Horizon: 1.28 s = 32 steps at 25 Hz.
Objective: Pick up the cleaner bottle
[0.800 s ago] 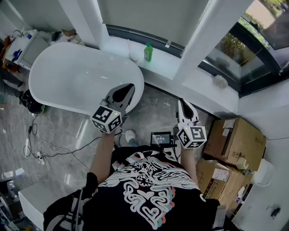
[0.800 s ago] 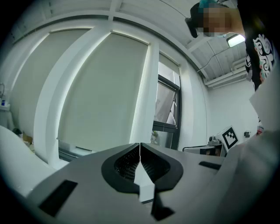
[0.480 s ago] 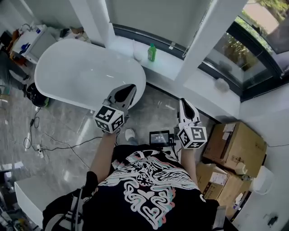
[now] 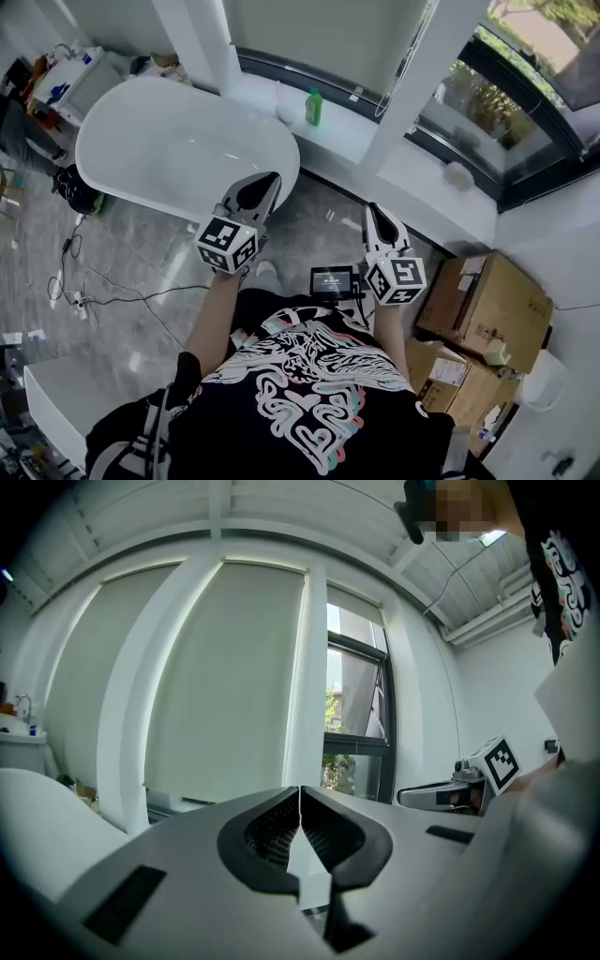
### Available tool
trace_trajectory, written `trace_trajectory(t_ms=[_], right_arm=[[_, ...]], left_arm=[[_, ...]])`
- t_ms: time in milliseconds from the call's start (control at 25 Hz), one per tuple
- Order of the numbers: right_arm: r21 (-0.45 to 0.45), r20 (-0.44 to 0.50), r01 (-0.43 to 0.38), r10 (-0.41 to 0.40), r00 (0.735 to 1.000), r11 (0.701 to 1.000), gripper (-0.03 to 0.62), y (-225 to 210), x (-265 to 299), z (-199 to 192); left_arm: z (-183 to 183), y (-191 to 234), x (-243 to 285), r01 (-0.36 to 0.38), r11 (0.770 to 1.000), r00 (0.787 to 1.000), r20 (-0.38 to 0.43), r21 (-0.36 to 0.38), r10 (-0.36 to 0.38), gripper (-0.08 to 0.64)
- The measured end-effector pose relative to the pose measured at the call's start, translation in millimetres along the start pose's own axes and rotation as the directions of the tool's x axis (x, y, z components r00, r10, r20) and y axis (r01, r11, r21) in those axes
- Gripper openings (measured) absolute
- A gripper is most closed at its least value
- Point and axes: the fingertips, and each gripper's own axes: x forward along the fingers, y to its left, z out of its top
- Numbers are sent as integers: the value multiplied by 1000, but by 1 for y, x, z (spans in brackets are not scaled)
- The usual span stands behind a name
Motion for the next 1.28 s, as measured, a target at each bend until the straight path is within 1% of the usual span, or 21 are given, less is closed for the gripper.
trace_trajectory(t_ms=[160, 320, 520, 640, 720, 840, 960, 1120, 1200, 1280], right_arm=[[-27, -5, 8, -8, 1000, 1000, 43, -5, -1, -2], [-47, 0, 20, -20, 1000, 999, 43, -10, 4, 2], [-43, 7, 31, -31, 1000, 999, 43, -22, 23, 5], [-34, 8, 3, -3, 1000, 999, 43, -27, 42, 7], [-34, 15, -8, 9, 1000, 999, 43, -31, 60, 9], [-44, 8, 0, 0, 1000, 999, 43, -44, 93, 14], [-43, -1, 20, -20, 1000, 999, 43, -58, 128, 24], [-46, -18, 37, -38, 999, 998, 43, -72, 183, 38], [-49, -21, 51, -52, 998, 997, 43, -80, 211, 46], [-50, -12, 47, -47, 999, 998, 43, -83, 235, 56]], left_arm=[[1, -1, 3, -15, 1000, 1000, -2, 27, 15, 21], [11, 1, 8, -40, 997, 999, 24, 72, 39, 21], [10, 12, 29, -26, 998, 999, 34, 65, 24, 21], [8, 25, 48, -14, 998, 999, 44, 56, 12, 21], [5, 39, 64, -13, 998, 999, 44, 54, 10, 21], [8, 66, 92, -10, 999, 999, 46, 49, 7, 21], [19, 95, 122, 4, 999, 999, 48, 52, -6, 21], [32, 144, 166, 13, 999, 999, 52, 41, -15, 21], [41, 167, 190, 24, 998, 998, 54, 49, -27, 21], [48, 187, 209, 34, 997, 998, 52, 64, -37, 21]])
